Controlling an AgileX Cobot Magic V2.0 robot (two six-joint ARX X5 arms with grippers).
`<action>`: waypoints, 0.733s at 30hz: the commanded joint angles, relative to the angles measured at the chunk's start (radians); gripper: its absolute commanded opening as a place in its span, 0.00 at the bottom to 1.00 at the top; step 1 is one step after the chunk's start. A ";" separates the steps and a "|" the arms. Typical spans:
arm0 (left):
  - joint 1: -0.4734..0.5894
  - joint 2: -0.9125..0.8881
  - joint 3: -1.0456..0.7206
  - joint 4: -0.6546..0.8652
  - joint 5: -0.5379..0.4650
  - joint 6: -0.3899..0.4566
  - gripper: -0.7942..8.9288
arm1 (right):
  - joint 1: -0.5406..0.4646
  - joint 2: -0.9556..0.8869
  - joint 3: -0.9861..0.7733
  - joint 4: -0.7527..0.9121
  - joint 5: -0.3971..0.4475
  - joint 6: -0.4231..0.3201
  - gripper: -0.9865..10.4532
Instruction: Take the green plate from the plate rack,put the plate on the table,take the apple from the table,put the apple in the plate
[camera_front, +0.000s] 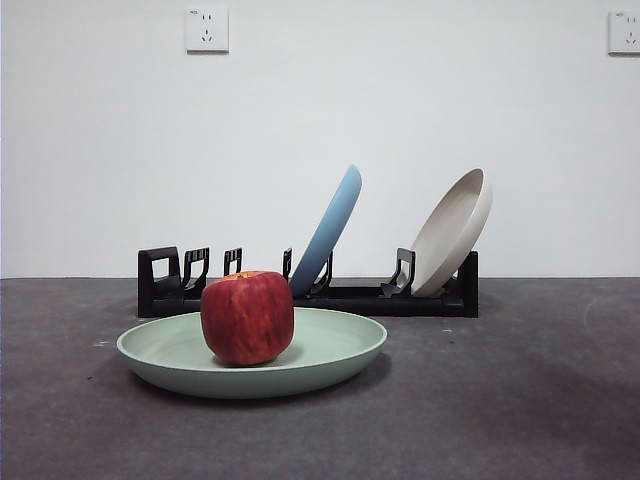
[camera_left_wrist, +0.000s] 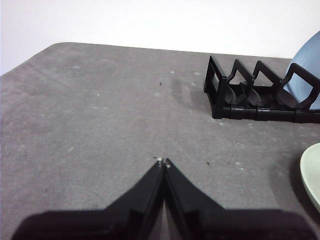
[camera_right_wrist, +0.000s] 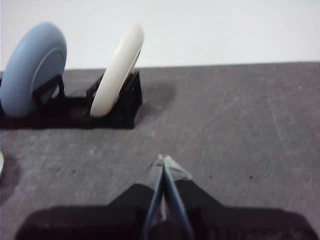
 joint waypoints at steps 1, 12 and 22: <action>0.003 -0.003 -0.013 0.003 -0.001 0.011 0.08 | 0.000 -0.004 -0.010 -0.020 -0.004 0.006 0.09; 0.003 -0.003 -0.013 0.004 0.000 0.011 0.08 | 0.007 -0.001 -0.010 -0.068 0.001 0.054 0.09; 0.003 -0.003 -0.013 0.004 -0.001 0.011 0.08 | 0.007 0.000 -0.010 -0.068 0.001 0.054 0.09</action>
